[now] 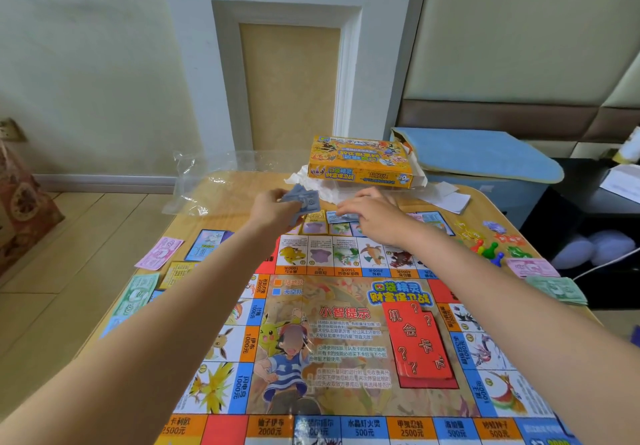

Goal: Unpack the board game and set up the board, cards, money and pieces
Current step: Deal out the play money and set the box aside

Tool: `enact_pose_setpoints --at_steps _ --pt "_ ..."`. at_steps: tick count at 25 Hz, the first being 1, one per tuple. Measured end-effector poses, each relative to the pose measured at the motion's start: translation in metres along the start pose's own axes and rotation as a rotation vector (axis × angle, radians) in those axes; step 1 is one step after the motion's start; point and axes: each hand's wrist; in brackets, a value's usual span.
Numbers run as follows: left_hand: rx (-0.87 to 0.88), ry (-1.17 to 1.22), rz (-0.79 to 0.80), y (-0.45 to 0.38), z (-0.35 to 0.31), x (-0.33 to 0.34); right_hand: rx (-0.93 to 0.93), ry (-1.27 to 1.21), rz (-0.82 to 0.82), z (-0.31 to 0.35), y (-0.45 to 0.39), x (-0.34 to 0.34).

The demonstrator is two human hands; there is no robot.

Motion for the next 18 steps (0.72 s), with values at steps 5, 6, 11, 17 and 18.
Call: enact_pose_setpoints --at_steps 5,6,11,17,18 --pt "-0.194 0.131 0.088 -0.001 0.002 0.011 -0.013 0.121 0.103 0.002 0.008 0.002" --pt "-0.222 0.141 0.094 -0.001 0.001 0.01 -0.006 0.123 0.104 0.003 0.008 0.002" --pt "-0.256 0.109 0.117 0.0 -0.005 0.008 -0.001 0.113 0.126 0.007 0.005 -0.001" --pt "-0.131 0.106 0.068 -0.005 -0.002 0.01 -0.089 0.071 0.006 0.003 0.015 -0.011" --pt "-0.135 0.134 0.068 -0.004 -0.004 0.011 -0.114 0.104 0.031 0.001 0.019 -0.011"
Point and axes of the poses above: each hand's wrist, its own y-axis away from the middle knuckle, its own x-axis out of the palm, z = x × y, and after that the axes turned 2 degrees about x, right-handed
